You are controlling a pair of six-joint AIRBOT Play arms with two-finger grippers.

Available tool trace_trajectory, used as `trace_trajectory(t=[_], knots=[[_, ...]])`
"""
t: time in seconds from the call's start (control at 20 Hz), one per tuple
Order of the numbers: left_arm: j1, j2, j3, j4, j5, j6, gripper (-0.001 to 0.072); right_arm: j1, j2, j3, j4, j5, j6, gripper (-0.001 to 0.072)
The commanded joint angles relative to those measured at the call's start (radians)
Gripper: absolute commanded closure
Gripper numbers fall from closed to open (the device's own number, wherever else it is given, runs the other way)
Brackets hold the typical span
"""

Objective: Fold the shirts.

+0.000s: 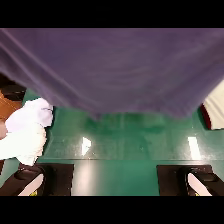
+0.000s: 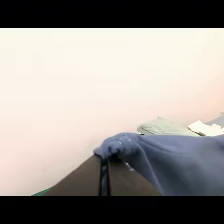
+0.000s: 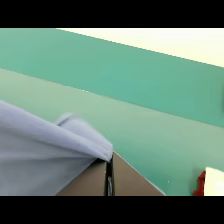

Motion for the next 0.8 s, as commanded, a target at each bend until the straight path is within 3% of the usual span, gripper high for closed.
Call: trace_trajectory(t=[0.0, 0.3, 0.45, 0.65, 0.7, 0.75], knots=[[0.001, -0.072, -0.034, 0.097, -0.03, -0.011, 0.0683, 0.001, -0.069, 0.006, -0.026, 0.049, 0.06, 0.0695], [0.001, -0.435, -0.333, 0.175, -0.064, -0.056, 0.0682, 0.018, -0.491, 0.006, -0.026, 0.147, 0.09, 0.0695], [0.001, -0.66, -0.353, 0.175, -0.018, -0.056, 0.0682, 0.059, -0.705, 0.006, -0.024, 0.105, 0.089, 0.0694], [0.003, -0.783, -0.353, 0.177, 0.016, -0.056, 0.0681, 0.09, -0.868, 0.006, 0.075, 0.018, 0.087, 0.069], [0.005, -0.783, -0.353, 0.177, 0.014, -0.056, 0.0678, 0.089, -0.884, 0.006, 0.113, -0.006, 0.076, 0.0591], [0.013, -0.776, -0.351, 0.175, 0.009, -0.057, 0.0508, 0.079, -0.892, 0.008, 0.14, -0.023, 0.072, 0.0371]])
